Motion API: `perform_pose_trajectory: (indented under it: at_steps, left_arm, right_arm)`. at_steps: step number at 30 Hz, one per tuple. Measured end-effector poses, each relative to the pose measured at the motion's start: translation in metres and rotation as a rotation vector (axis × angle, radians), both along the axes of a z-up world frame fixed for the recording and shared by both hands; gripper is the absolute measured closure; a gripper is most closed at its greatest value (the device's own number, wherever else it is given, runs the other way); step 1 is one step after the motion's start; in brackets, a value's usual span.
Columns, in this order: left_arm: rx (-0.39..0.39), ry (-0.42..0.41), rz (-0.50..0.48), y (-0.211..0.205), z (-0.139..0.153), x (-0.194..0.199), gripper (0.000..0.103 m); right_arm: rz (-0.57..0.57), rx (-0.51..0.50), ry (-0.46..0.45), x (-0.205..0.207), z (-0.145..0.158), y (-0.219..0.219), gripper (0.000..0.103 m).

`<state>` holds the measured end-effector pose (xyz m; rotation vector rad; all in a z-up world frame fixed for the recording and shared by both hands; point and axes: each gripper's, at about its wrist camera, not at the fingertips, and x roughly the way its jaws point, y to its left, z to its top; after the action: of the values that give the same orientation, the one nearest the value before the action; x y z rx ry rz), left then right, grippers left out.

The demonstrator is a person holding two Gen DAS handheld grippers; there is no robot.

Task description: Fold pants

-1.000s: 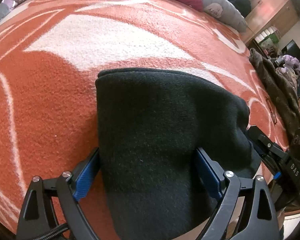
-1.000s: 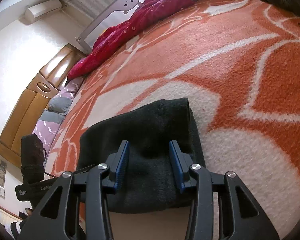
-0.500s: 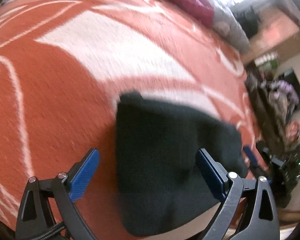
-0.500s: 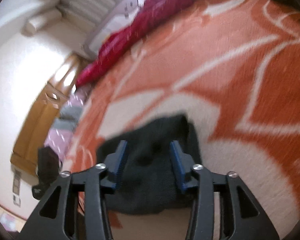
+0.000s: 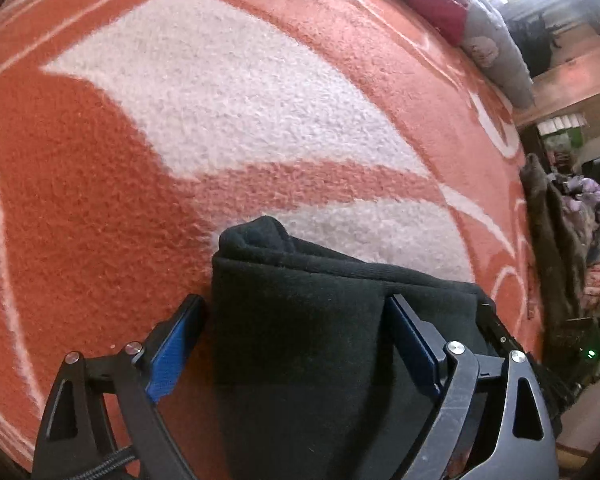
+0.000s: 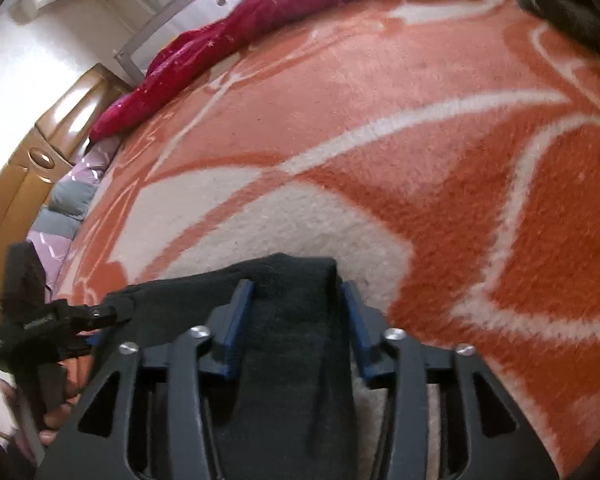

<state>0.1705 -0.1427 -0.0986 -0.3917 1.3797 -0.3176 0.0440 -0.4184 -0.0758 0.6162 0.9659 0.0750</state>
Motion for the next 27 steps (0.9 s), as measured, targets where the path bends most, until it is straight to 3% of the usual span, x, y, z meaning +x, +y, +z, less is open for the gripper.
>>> perform_pose_trajectory:
  at_steps: [3,8,11,13,14,22,27]
  left_arm:
    - [0.000,-0.049,-0.028,0.010,0.017,-0.011,0.012]
    - [-0.071,-0.052,-0.082,0.018,0.023,-0.047,0.011]
    - [-0.032,-0.041,-0.106,0.009,0.008,-0.063,0.011]
    - [0.008,-0.044,-0.120,0.001,-0.002,-0.071,0.009]
    - [0.016,-0.061,-0.117,-0.001,0.000,-0.073,0.008]
    - [0.037,-0.124,-0.125,-0.011,0.025,-0.074,0.009]
    - [0.079,-0.130,-0.134,-0.020,0.022,-0.069,0.009]
  right_arm:
    - [-0.011,0.180,-0.023,-0.014,0.004,-0.017,0.052]
    - [0.023,0.297,-0.046,-0.037,0.009,-0.027,0.047]
    - [0.074,0.255,-0.044,-0.048,0.006,-0.014,0.045]
    - [0.079,0.164,-0.003,-0.052,-0.006,-0.007,0.033]
    - [0.083,0.143,0.026,-0.052,-0.012,-0.004,0.033]
    - [0.071,0.203,-0.024,-0.039,0.010,-0.009,0.032]
    - [0.097,0.261,0.014,-0.022,-0.003,-0.006,0.032]
